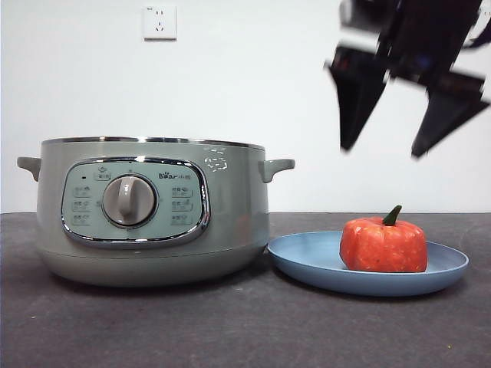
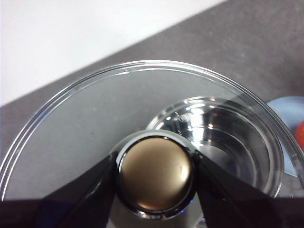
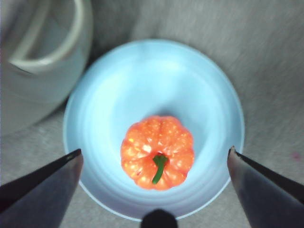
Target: Take the pumpkin out from the steamer,put the pumpkin in the blue plate,close the lid
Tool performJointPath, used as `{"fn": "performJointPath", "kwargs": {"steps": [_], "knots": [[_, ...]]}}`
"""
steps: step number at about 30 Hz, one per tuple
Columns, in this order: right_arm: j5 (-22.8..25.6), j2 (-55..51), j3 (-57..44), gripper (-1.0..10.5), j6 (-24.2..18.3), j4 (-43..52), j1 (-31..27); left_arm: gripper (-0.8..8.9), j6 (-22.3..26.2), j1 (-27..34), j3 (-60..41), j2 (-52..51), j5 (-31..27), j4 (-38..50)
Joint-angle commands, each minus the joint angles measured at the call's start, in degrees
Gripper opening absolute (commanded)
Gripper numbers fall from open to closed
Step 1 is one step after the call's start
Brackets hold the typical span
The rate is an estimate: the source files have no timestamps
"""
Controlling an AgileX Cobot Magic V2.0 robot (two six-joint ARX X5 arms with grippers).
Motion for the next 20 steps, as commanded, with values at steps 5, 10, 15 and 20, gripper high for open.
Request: {"fn": "performJointPath", "kwargs": {"steps": [5,10,15,20], "knots": [[0.1,-10.1,-0.4,5.0,0.3,-0.9,0.0,-0.13,0.5,-0.1,0.9,6.9,5.4,4.8],[0.4,-15.8,-0.4,5.0,0.3,-0.9,0.0,-0.13,0.5,-0.2,0.9,13.1,8.5,6.6],[0.6,-20.9,-0.4,5.0,0.3,-0.9,0.0,-0.13,0.4,-0.2,0.8,21.1,8.9,8.6],[3.4,-21.7,-0.4,5.0,0.3,-1.6,-0.1,-0.13,-1.3,-0.3,-1.5,22.3,10.0,13.0]]}}
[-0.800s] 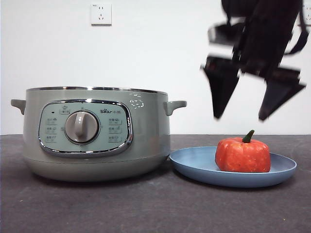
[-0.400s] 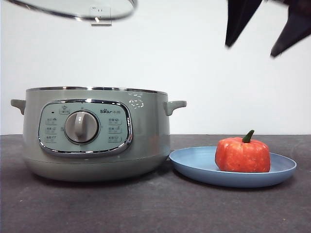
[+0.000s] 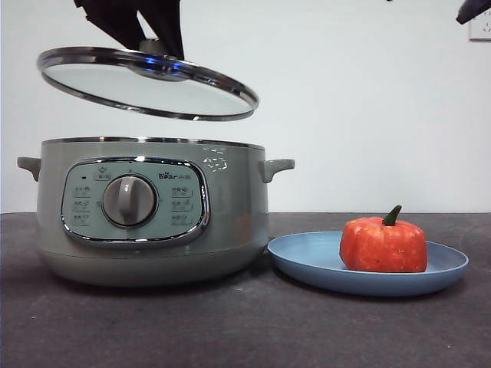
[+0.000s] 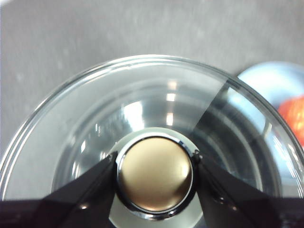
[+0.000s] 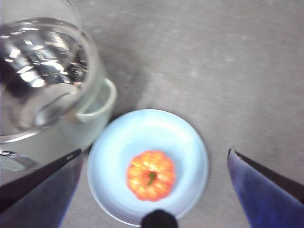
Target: Take the pumpkin out from the steamer,put the pumpkin in the blue plate,close the lid
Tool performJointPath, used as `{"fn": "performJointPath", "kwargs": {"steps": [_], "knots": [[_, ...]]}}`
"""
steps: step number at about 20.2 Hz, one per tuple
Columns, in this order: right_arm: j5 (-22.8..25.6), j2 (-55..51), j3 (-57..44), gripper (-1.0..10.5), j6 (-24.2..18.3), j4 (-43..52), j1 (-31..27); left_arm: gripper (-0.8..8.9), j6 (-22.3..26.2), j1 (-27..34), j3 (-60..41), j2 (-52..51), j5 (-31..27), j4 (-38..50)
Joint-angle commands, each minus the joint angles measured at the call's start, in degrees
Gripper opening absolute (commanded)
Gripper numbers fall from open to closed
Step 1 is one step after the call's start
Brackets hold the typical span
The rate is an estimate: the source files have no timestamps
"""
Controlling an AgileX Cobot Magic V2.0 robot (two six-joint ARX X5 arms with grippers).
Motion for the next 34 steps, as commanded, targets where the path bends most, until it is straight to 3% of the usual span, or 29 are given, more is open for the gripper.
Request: {"fn": "performJointPath", "kwargs": {"steps": [1,19,23,34], "knots": [[0.3,-0.2,-0.4,5.0,0.3,-0.4,0.0,-0.13,-1.0,-0.1,-2.3,-0.8,0.2,3.1],[0.3,-0.2,-0.4,5.0,0.3,-0.7,0.0,-0.13,-3.0,-1.5,-15.2,-0.8,-0.3,13.0],[0.3,-0.2,-0.4,5.0,0.3,-0.7,0.0,-0.13,-3.2,-1.5,-15.8,-1.3,-3.5,11.6],[0.3,-0.2,-0.4,5.0,0.4,-0.7,0.0,-0.13,-3.2,0.0,-15.8,-1.6,-4.3,9.3]]}}
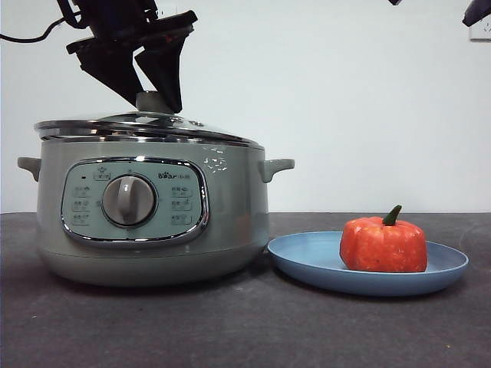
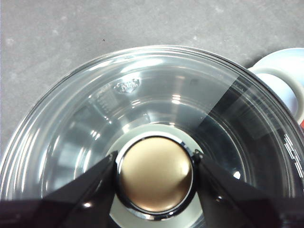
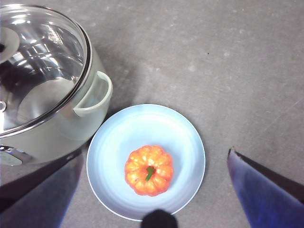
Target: Take the pumpkin out from the steamer,put the pumpkin in the blue plate,close the lid
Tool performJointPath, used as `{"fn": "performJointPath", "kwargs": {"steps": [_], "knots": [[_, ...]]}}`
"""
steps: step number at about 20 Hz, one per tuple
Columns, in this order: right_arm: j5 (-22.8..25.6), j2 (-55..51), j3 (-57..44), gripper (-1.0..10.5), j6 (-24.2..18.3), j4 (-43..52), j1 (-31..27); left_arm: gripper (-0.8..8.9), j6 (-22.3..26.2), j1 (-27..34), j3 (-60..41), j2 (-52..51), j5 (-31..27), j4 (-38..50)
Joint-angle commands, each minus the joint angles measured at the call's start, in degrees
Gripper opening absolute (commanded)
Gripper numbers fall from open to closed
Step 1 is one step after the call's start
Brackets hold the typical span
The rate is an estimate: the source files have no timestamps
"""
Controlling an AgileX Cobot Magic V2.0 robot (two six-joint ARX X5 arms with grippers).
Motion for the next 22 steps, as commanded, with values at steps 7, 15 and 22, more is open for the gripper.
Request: {"fn": "performJointPath", "kwargs": {"steps": [7,15,22], "knots": [[0.2,-0.2,-0.4,5.0,0.4,0.2,0.0,-0.13,-0.7,0.5,-1.0,0.3,5.6,1.6],[0.1,-0.2,-0.4,5.0,0.9,-0.1,0.0,1.90,-0.8,0.4,-1.1,0.3,6.4,0.2],[-0.1,-0.2,-0.4,5.0,0.9,-0.2,0.0,3.78,-0.8,0.4,-0.8,-0.3,6.4,0.2]]}}
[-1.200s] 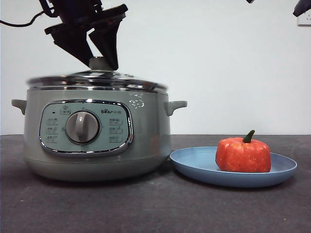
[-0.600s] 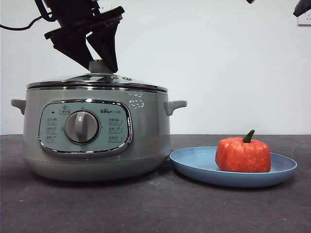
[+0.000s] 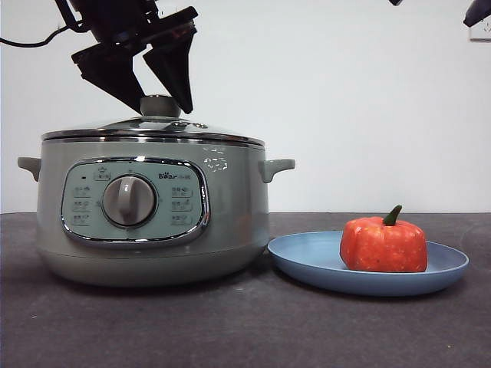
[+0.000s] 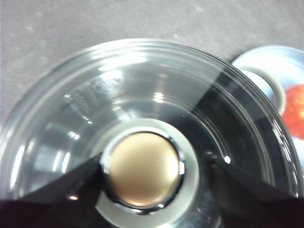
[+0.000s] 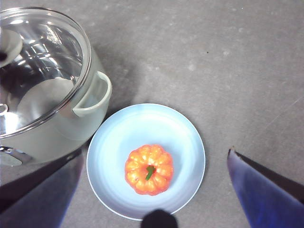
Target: Take the pumpkin out from the steamer,put the pumpkin in the blue plate,close the lid
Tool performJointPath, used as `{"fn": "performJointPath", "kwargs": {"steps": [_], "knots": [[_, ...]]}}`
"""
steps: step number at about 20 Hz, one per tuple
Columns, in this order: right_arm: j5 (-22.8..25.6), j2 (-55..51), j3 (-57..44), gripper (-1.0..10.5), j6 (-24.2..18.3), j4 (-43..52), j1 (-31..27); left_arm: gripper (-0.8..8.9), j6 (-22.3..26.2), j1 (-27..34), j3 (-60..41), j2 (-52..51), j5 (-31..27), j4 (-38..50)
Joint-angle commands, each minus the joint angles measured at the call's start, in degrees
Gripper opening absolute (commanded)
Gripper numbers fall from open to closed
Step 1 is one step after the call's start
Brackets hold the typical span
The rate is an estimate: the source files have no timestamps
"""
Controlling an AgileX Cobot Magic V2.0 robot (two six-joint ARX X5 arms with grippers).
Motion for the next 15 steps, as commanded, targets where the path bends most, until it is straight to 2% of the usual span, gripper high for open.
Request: {"fn": "performJointPath", "kwargs": {"steps": [1,6,7,9,10,11,15], "knots": [[-0.1,-0.2,-0.4,5.0,0.6,0.0,0.0,3.78,-0.5,-0.1,-0.3,-1.3,0.4,-0.4],[-0.2,-0.4,-0.5,4.8,0.6,0.1,0.0,3.71,-0.6,-0.4,-0.3,-10.0,0.4,-4.5],[-0.2,-0.7,-0.5,4.0,0.6,0.4,0.1,3.21,-0.6,-0.4,-0.3,-12.5,0.4,-5.8],[-0.5,-2.1,-0.5,1.6,0.6,0.4,0.2,0.55,-0.2,-0.4,-0.3,-17.7,0.4,-7.8],[-1.6,-3.0,-0.5,0.7,0.6,0.4,0.5,-0.11,-0.1,-0.5,-0.3,-19.9,0.4,-8.3],[-2.6,-4.0,-0.5,0.0,0.7,0.6,0.9,-0.08,-0.1,-0.5,-0.3,-21.9,0.4,-8.8],[-2.7,-10.6,-6.2,-0.2,2.1,8.3,2.5,-0.08,-0.1,-0.6,-3.2,-29.0,0.3,-8.7]]}}
